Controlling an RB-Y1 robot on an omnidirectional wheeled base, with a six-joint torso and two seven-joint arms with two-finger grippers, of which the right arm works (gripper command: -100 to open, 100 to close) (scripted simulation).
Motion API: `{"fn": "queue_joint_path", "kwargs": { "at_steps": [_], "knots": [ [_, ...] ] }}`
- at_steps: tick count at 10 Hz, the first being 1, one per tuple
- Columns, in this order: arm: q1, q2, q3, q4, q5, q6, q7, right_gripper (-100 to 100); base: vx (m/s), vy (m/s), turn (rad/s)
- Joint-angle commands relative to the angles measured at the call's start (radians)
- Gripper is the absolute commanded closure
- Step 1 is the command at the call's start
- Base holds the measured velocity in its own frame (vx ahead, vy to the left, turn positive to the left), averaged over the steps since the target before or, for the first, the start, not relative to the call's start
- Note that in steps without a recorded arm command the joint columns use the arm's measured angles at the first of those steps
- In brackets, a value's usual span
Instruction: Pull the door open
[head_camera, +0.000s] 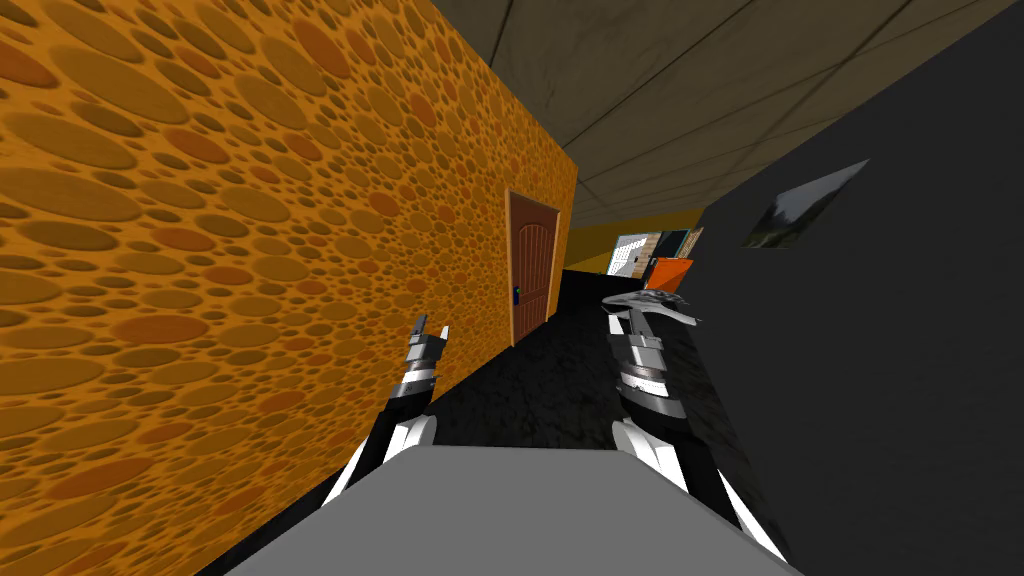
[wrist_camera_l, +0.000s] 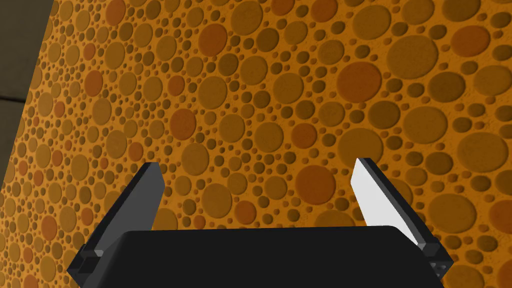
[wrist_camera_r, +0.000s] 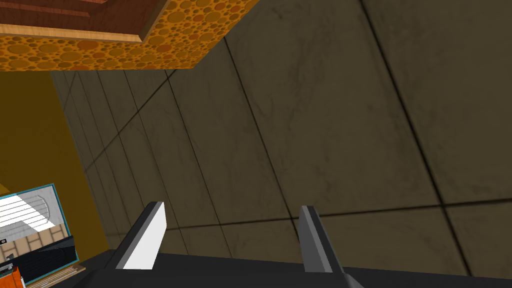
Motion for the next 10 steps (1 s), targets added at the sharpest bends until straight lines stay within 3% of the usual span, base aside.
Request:
{"fn": "queue_joint_path", "kwargs": {
  "at_steps": [1,10],
  "knots": [
    [-0.019,-0.007,0.005,0.032,0.012,-0.002,0.015,-100,0.054,0.001,0.023],
    [-0.12,-0.038,0.032,0.198,0.075,-0.011,0.091,-100,0.085,-0.015,0.02]
  ]
}}
